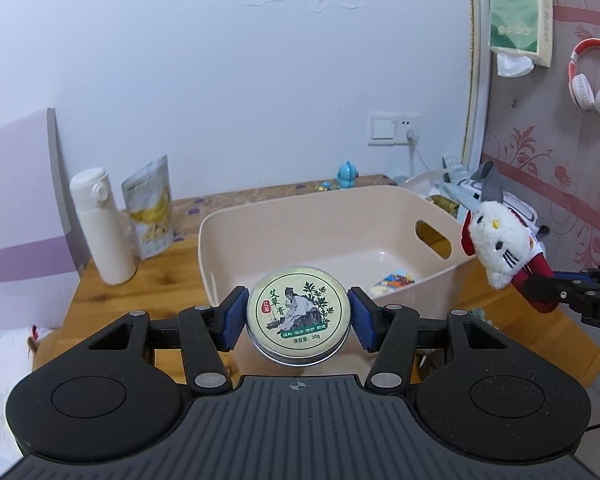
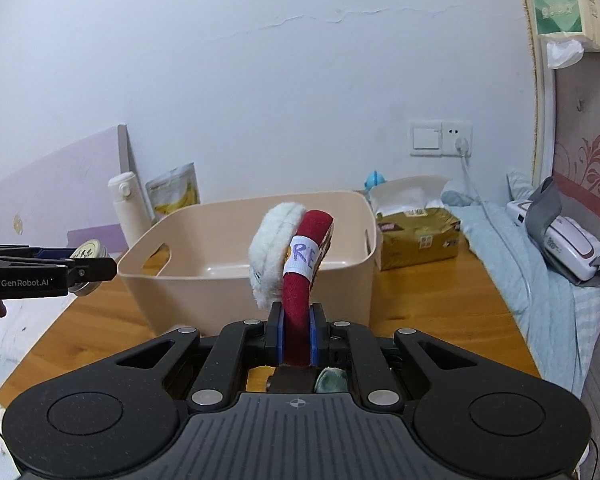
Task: Organize objects
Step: 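Lift the tin and plush and carry both over the beige bin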
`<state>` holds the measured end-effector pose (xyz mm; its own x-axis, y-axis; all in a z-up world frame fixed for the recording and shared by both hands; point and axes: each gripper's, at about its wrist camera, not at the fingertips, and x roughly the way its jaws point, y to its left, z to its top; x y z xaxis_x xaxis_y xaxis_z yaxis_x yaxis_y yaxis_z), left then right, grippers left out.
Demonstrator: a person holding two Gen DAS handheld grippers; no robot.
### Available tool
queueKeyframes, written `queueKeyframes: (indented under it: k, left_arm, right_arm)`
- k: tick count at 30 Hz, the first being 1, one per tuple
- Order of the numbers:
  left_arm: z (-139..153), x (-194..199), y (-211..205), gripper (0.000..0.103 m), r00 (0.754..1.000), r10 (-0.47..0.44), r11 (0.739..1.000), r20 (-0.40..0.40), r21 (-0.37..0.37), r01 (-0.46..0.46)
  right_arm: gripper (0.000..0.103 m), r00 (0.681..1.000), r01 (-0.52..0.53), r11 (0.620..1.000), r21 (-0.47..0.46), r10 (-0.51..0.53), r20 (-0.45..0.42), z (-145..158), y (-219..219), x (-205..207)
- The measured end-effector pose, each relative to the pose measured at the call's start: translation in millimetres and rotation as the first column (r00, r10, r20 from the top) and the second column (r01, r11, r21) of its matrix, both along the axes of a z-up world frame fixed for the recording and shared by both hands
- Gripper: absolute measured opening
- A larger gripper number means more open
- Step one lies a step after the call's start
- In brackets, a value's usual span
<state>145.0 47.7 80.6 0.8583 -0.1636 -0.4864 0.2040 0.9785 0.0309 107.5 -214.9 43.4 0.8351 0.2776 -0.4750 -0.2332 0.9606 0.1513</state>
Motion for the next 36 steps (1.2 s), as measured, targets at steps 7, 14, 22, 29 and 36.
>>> queueKeyframes:
  k: [7,14,22,29,36]
  left_arm:
    - [4.0,19.5,-8.0,0.055,1.000,-0.026,1.000,0.000,0.002,0.026]
    - [7.1,39.7,-12.0,0.055,0.999,-0.037,0.999,-0.007,-0.005,0.036]
    - [6.3,64.0,-17.0,0.055,0.999,-0.035,0.999,-0.024,-0.004,0.035]
    - [0.0,85.3,-23.2,0.055,0.998,-0.038,0.999,-0.052,0.018,0.038]
    - [-12.8,109.9,-31.2,0.055,0.994,-0.044,0.998,-0.098,0.030,0.047]
  right_arm:
    - [0.012,1.000,0.017,1.000,0.014,-0.018,0.009,2.0,-1.4,12.8]
    - [0.012,1.000,0.018,0.999,0.028,-0.018,0.008,4.4,-0.7,26.2]
    - [0.012,0.999,0.029,0.999,0.036,-0.030,0.015,9.1,-1.3,46.6]
    - [0.012,1.000,0.028,0.998,0.060,-0.028,0.002,4.1,-2.2,69.8]
    - [0.012,0.999,0.028,0.998,0.060,-0.026,-0.026,-4.6,-2.4,91.4]
